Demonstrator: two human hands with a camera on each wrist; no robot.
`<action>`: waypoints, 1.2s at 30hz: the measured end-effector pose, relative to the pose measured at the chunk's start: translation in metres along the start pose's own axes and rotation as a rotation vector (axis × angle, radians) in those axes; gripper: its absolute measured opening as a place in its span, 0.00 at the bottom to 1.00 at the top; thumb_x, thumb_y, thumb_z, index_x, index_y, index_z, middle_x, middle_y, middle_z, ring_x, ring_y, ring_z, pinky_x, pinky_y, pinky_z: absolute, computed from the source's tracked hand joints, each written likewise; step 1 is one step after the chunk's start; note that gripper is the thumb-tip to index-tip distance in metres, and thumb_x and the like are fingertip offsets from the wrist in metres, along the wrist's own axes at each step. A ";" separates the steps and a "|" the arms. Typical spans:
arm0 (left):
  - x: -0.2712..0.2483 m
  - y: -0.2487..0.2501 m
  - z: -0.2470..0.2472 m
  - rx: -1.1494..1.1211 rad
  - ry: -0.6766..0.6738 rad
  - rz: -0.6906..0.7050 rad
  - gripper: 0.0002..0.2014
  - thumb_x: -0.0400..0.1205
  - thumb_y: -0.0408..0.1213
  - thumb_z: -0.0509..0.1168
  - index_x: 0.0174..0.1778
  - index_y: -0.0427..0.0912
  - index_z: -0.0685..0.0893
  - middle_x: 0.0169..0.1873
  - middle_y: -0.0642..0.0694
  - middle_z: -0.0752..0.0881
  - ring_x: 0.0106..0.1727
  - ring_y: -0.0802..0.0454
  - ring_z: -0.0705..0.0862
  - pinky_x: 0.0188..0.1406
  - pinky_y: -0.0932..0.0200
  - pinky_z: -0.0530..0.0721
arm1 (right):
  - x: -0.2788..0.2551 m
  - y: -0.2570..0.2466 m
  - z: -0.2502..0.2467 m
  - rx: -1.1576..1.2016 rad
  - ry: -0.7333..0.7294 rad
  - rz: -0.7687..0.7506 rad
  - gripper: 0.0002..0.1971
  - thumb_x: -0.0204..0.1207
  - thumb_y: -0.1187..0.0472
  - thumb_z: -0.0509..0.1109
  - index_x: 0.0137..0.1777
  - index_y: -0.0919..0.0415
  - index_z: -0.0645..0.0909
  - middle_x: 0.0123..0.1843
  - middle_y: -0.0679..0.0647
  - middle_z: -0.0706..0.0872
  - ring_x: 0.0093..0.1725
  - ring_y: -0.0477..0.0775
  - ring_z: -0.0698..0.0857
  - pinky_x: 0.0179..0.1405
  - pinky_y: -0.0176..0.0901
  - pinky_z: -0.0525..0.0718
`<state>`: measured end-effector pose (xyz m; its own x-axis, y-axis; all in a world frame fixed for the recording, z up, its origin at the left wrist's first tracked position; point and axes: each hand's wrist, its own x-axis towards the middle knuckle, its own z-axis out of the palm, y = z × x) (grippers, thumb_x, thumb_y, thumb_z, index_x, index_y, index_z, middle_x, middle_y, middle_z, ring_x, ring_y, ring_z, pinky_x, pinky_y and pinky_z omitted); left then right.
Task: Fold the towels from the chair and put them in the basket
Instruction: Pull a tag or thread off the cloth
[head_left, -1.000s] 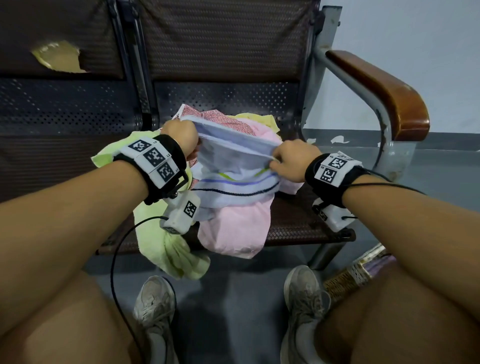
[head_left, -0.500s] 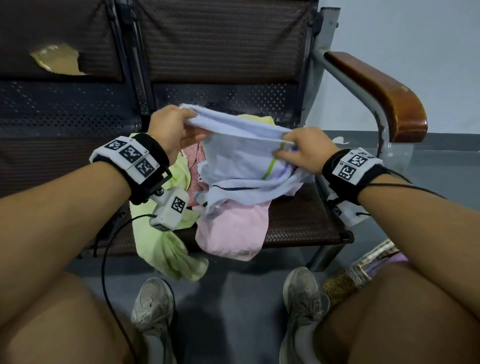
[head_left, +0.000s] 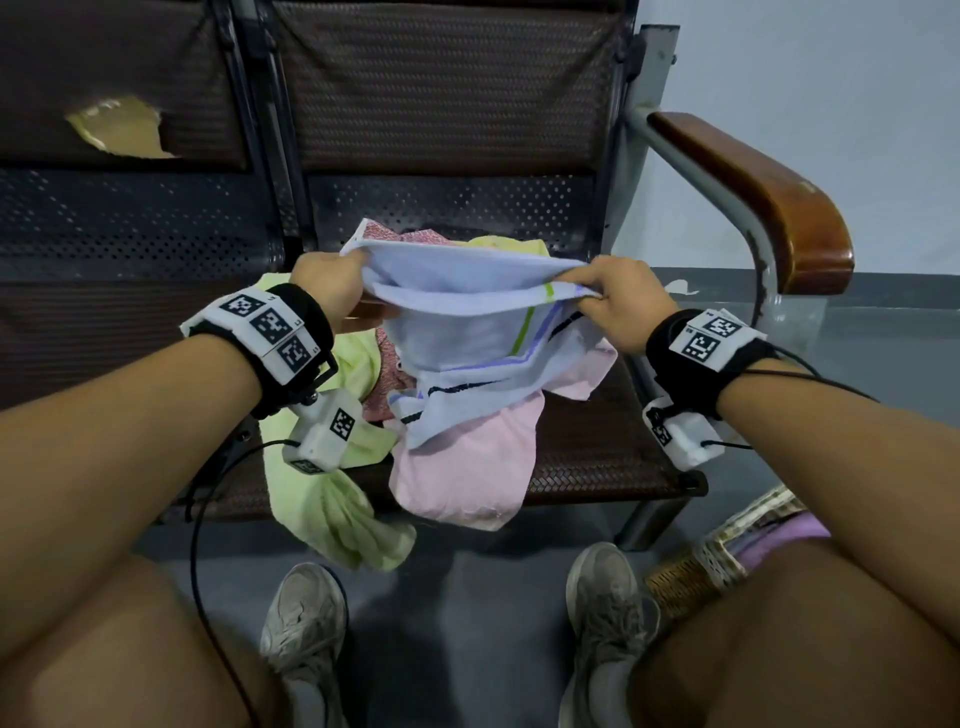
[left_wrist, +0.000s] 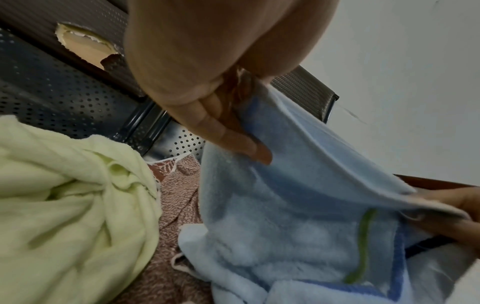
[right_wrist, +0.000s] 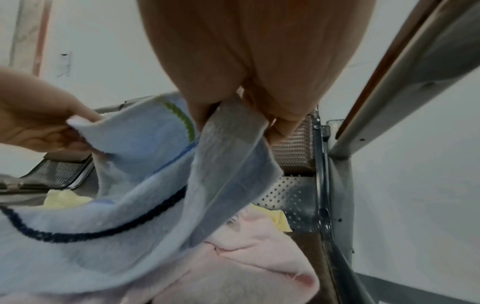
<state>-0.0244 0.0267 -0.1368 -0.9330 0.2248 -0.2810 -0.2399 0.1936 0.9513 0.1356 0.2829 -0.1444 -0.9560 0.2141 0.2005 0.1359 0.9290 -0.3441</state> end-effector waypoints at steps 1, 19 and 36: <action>0.001 -0.001 -0.002 0.033 -0.008 -0.038 0.14 0.87 0.38 0.56 0.50 0.32 0.83 0.33 0.35 0.91 0.26 0.45 0.90 0.20 0.62 0.85 | 0.000 0.000 0.002 -0.026 -0.049 -0.018 0.18 0.78 0.68 0.66 0.59 0.50 0.91 0.42 0.54 0.86 0.47 0.61 0.84 0.45 0.46 0.76; 0.020 0.002 -0.026 0.035 0.027 0.124 0.10 0.76 0.17 0.70 0.35 0.35 0.83 0.33 0.38 0.83 0.30 0.49 0.86 0.26 0.66 0.86 | 0.007 0.006 0.004 -0.038 -0.093 0.136 0.11 0.80 0.54 0.73 0.42 0.56 0.94 0.21 0.50 0.72 0.25 0.49 0.69 0.25 0.37 0.67; 0.016 -0.005 -0.033 -0.010 -0.023 0.058 0.13 0.84 0.23 0.56 0.59 0.37 0.82 0.39 0.38 0.85 0.25 0.50 0.84 0.24 0.64 0.86 | -0.002 -0.008 0.003 0.177 -0.092 0.147 0.24 0.79 0.69 0.62 0.74 0.53 0.70 0.48 0.56 0.89 0.45 0.61 0.85 0.49 0.53 0.82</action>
<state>-0.0472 -0.0024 -0.1422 -0.9391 0.2570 -0.2281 -0.1883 0.1704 0.9672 0.1360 0.2744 -0.1451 -0.9502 0.3069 0.0546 0.2351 0.8207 -0.5208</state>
